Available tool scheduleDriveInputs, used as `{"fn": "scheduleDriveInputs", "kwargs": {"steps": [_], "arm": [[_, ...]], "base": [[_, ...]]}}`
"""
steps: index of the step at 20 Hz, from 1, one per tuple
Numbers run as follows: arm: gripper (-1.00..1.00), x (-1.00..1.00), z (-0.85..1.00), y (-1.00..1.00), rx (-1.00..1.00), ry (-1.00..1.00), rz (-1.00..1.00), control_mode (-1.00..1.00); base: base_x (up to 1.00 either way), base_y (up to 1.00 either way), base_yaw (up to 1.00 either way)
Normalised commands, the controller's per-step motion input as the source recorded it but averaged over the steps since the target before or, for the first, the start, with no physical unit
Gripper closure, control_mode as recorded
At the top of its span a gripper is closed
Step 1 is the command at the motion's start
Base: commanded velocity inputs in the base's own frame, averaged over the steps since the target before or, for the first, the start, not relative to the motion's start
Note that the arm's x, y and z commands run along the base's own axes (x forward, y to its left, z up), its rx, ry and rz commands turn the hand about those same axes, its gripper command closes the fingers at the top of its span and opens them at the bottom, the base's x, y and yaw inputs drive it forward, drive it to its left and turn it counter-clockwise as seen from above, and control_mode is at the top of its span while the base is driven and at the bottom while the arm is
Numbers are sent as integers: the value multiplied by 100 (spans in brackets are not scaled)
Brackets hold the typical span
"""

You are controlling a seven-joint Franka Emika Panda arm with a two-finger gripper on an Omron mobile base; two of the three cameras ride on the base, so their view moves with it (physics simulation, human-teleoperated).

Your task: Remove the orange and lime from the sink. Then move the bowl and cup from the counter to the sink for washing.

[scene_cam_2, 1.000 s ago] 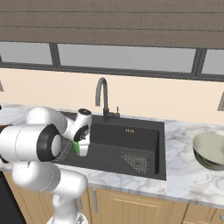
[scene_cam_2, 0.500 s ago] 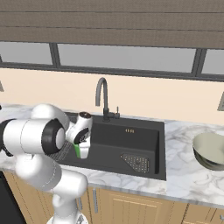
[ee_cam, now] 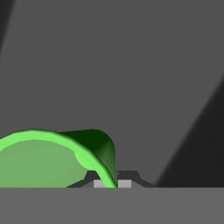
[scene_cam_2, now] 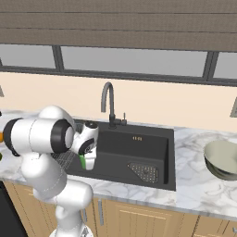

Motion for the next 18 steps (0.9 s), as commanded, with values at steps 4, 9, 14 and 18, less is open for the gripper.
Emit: {"fn": "scheduleDriveInputs", "kwargs": {"steps": [4, 9, 14, 18], "arm": [[100, 9, -18, 0, 0, 0, 0, -100], [100, 11, -18, 0, 0, 0, 0, -100], [100, 14, -17, 0, 0, 0, 0, -100], [100, 14, -17, 1, 0, 0, 0, -100]], "base": [[0, 0, 0], [0, 0, 0], [0, 0, 0], [0, 0, 0]]}}
